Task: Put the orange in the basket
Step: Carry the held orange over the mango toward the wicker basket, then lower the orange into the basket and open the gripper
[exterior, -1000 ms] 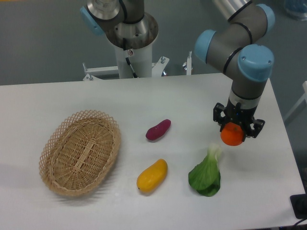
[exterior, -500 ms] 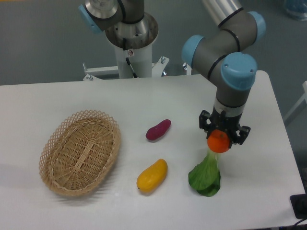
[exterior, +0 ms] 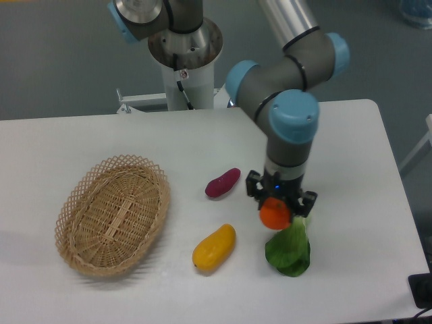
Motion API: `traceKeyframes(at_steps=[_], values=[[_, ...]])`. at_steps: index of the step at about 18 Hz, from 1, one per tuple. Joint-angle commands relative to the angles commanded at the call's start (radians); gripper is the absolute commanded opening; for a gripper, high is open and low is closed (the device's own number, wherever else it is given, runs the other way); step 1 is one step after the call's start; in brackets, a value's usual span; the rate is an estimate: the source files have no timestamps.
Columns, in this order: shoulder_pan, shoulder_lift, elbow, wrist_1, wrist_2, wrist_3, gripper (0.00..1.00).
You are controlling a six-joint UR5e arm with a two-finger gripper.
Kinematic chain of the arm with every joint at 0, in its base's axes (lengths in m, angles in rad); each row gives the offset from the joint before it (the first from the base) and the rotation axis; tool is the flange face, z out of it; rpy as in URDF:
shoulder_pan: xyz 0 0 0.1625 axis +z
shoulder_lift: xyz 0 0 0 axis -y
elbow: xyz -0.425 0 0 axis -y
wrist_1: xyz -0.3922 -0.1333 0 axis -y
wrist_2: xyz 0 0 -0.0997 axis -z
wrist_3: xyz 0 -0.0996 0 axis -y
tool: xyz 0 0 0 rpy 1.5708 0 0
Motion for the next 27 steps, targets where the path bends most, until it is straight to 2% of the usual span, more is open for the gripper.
traceKeyframes(at_steps=[3,7,12,17,19,23,25,27], values=[[-0.083,-0.005,-0.008,0.002,0.002,-0.057,0.6],[-0.181,-0.034,-0.008,0.06,0.005,-0.133,0.6],[-0.287,-0.049,-0.011,0.061,0.005,-0.153,0.6],[-0.357,-0.018,-0.066,0.069,0.005,-0.149,0.6],[-0.402,0.006,-0.11,0.068,0.006,-0.149,0.6],[-0.427,0.024,-0.189,0.068,0.008,-0.138,0.6],[-0.44,0.043,-0.207,0.068,0.008,-0.138,0.6],[-0.444,0.034,-0.21,0.068,0.009,-0.14,0.6]])
